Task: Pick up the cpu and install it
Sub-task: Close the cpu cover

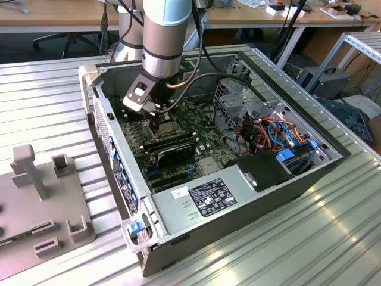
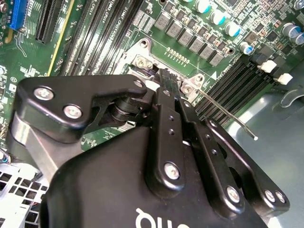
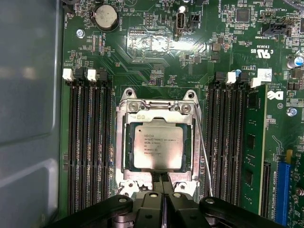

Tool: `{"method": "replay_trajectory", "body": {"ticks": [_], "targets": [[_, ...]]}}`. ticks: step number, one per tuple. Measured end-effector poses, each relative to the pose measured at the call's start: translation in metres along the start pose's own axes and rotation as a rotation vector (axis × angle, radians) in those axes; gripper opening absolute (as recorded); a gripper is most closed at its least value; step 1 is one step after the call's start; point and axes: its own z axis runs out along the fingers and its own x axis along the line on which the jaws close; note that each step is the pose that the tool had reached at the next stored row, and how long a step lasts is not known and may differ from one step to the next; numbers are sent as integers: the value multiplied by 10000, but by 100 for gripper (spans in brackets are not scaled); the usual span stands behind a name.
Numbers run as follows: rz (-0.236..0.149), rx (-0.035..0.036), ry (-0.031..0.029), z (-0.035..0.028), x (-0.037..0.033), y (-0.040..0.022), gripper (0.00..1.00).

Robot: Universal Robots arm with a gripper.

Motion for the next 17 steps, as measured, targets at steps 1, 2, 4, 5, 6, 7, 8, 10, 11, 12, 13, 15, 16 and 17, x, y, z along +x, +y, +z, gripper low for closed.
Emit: {"method": "replay_trajectory", "body": {"ticks": [1,2,4,5,6,7,8,10,11,12,13,15,16,17], "targets": [[0,-1,1,1,0,0,11],[0,-2,2,1,0,0,11],[0,-5,7,10,1,1,11],[0,-3,4,12,1,0,11],[0,-1,1,13,0,0,11],[0,0,0,13,0,0,11],[0,-1,1,13,0,0,11],[0,-5,7,22,1,0,11],[0,-3,4,27,1,0,11],[0,-1,2,29,0,0,11],[0,-1,1,30,0,-1,11],[0,-1,1,30,0,0,11],[0,-2,3,32,0,0,11],[0,-4,5,39,1,0,11]]}}
